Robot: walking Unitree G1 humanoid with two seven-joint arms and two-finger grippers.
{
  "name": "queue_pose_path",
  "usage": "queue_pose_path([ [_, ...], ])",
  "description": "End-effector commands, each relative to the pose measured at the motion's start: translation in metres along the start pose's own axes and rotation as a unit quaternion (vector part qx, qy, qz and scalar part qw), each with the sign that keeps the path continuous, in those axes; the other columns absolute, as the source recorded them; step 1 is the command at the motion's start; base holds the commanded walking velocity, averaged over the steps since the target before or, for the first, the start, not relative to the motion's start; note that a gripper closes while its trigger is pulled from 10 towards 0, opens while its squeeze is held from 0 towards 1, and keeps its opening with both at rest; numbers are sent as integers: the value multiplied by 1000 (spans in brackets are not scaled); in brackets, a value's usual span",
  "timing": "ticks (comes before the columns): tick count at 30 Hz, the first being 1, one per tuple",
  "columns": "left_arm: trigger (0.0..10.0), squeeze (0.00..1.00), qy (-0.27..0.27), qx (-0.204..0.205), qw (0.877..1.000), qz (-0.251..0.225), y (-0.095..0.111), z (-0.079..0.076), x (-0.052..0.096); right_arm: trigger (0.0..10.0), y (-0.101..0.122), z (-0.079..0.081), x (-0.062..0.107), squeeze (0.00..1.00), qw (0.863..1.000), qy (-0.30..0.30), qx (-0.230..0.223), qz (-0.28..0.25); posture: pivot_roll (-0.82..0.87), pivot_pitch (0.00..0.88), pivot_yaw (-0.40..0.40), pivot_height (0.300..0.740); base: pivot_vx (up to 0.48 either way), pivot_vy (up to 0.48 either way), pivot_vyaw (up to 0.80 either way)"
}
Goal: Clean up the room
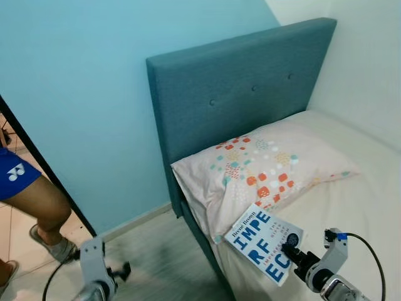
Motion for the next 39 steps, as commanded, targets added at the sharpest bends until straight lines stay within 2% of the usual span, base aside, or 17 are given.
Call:
queue_pose_path([
  [1, 10000, 0, 13, 5, 1000, 7, -5, 9, 3, 10000, 12, -2, 0, 0, 1000, -6, 8, -19, -98, 97, 26, 635, 0, 0, 0],
  [5, 10000, 0, 16, 4, 1000, 9, -6, 10, 3, 10000, 20, -1, 0, 0, 1000, -6, 19, -23, -100, 94, 26, 625, 0, 0, 0],
  [7, 10000, 0, 23, -5, 999, 22, -16, 13, 6, 10000, 20, -5, 0, 0, 999, -24, 40, -13, -102, 92, 19, 615, 0, 0, 0],
  [8, 10000, 0, 23, -5, 999, 22, -16, 13, 6, 10000, 20, -5, 0, 0, 999, -24, 40, -13, -102, 92, 19, 615, 0, 0, 0],
  [12, 10000, 0, 34, -11, 998, 50, -39, 20, 14, 10000, 25, -8, -1, 0, 998, -39, 35, -22, -99, 104, 19, 595, 0, 0, 0],
  [14, 10000, 0, 34, -14, 998, 54, -42, 20, 14, 10000, 25, -8, -1, 0, 998, -44, 34, -22, -99, 104, 19, 590, 0, 0, 0],
  [16, 10000, 0, 25, -42, 996, 70, -53, 20, 18, 10000, 25, -14, -1, 0, 996, -72, 39, -26, -88, 115, 22, 585, 0, 0, 0],
  [18, 10000, 0, 25, -42, 996, 70, -53, 20, 18, 10000, 25, -14, -1, 0, 996, -72, 39, -26, -88, 115, 22, 585, 0, 0, 0],
  [20, 10000, 0, 20, -59, 995, 79, -60, 21, 22, 10000, 29, -16, -2, 0, 995, -90, 34, -39, -82, 122, 28, 585, 0, 0, 0],
  [25, 10000, 0, 21, -64, 994, 83, -63, 24, 23, 10000, 37, -16, -2, 0, 993, -98, 32, -57, -78, 125, 31, 585, 0, 0, 0],
  [30, 10000, 0, 20, -68, 994, 85, -63, 25, 24, 10000, 58, -15, -2, 0, 989, -108, 14, -95, -73, 127, 34, 585, 0, 0, 0],
  [39, 10000, 0, 12, -75, 993, 88, -64, 22, 24, 10000, 69, -13, -2, 0, 990, -103, 40, -84, -75, 133, 37, 585, 0, 0, 0],
])
Point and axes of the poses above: a point about 5 cm out from each wrist's last joint towards the gripper, its own x axis pointing back from the gripper into the wrist, its own y axis along the axis of the wrist's last joint, z = x × y, the point moved 6 cm from there along -x, pointing out of the wrist towards the gripper
